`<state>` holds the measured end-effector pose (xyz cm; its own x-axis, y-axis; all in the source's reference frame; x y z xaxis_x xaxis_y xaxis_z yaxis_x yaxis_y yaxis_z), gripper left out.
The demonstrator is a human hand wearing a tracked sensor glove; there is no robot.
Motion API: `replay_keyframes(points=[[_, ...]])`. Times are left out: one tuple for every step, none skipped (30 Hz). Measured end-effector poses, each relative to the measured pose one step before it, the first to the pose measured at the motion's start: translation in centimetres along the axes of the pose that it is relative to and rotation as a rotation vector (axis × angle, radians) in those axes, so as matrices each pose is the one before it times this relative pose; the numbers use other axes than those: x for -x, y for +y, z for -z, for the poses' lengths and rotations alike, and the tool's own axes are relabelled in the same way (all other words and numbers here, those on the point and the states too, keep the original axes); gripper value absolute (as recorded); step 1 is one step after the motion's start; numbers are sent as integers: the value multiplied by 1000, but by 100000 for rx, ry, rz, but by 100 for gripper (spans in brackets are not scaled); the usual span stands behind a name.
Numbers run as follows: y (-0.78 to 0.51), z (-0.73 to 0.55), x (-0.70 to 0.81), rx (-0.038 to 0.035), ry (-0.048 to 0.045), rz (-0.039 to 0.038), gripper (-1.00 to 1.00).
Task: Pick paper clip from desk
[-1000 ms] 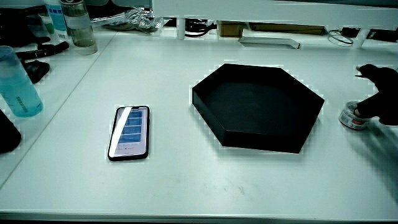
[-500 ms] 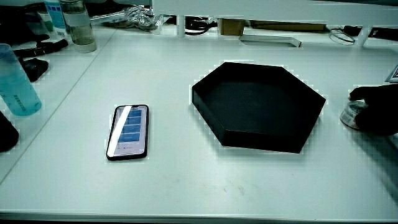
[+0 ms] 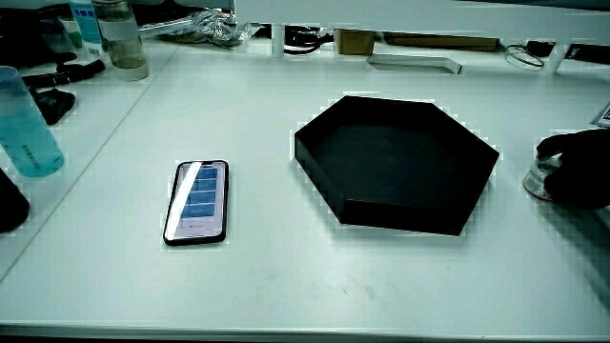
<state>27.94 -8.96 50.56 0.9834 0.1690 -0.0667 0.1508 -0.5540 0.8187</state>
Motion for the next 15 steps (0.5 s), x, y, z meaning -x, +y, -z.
replay_keyframes(points=[[98,3,-31,-1101,-568,716,100],[-127,-81,69,1097,80,-901,100],[-86,-95,-45,-401,814,-749,100],[15,-106,-106,-779,499,29,100],[36,-191,-54,-1485,-834,582,100],[-173,-344,104,-37,-245,513,100],[202,-158,-11,305,306,845,100],[-265,-366,375,-171,-546,-1578,100],[-213,-404,380,-2307,-1544,-201,100],[-472,-492,487,-683,518,-2763,100],[-237,-325,340,-13,1423,-1851,100],[165,-201,111,-1253,-1119,1459,100],[247,-170,67,-1027,-199,1306,100],[-609,-559,604,613,1854,-3865,100],[-508,-467,682,-598,684,-4307,100]])
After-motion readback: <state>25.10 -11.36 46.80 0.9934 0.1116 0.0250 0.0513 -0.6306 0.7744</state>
